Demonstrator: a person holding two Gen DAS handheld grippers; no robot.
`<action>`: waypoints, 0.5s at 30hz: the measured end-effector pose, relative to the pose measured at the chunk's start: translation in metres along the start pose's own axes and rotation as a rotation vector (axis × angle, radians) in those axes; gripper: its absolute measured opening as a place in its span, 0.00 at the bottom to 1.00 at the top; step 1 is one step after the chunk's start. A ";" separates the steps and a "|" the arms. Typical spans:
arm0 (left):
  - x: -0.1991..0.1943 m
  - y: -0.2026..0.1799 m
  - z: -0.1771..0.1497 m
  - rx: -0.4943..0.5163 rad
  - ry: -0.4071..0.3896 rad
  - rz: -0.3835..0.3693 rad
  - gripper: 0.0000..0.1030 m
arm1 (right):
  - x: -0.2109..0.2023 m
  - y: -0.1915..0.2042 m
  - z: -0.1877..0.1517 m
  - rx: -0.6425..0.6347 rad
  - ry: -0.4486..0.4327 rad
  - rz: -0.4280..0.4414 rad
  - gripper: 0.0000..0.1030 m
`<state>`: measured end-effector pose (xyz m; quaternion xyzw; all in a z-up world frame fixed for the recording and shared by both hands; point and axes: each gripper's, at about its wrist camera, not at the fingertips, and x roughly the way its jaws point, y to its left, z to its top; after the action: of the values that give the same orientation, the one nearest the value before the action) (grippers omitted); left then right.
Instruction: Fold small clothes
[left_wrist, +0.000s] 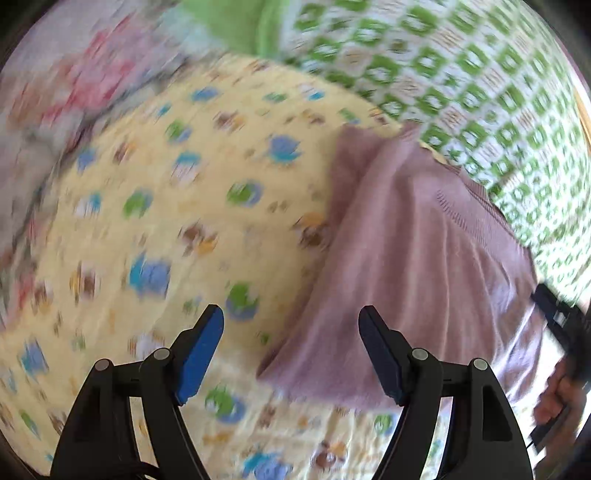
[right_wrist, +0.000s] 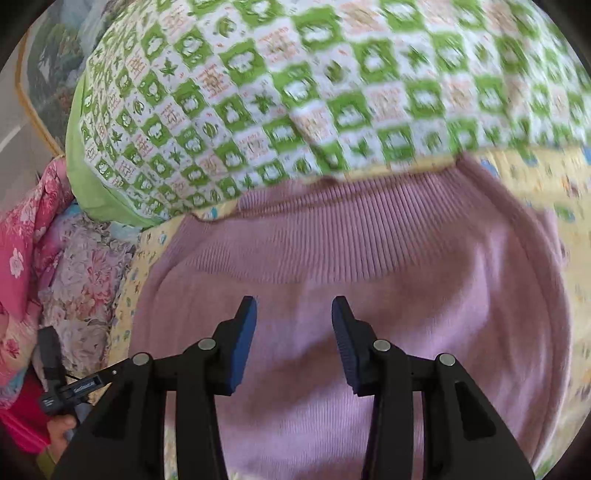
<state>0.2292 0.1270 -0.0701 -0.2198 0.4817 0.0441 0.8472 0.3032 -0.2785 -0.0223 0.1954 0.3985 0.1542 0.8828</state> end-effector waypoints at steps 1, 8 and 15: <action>0.000 0.006 -0.006 -0.029 0.013 -0.011 0.74 | 0.000 -0.001 -0.006 0.017 0.008 0.002 0.43; 0.015 0.018 -0.030 -0.210 0.072 -0.125 0.79 | 0.000 0.004 -0.062 0.065 0.081 0.037 0.43; 0.035 -0.009 -0.014 -0.235 0.054 -0.137 0.75 | 0.011 0.016 -0.061 0.021 0.052 0.025 0.42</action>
<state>0.2391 0.1081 -0.1026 -0.3511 0.4797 0.0364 0.8033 0.2618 -0.2461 -0.0586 0.2053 0.4206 0.1660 0.8680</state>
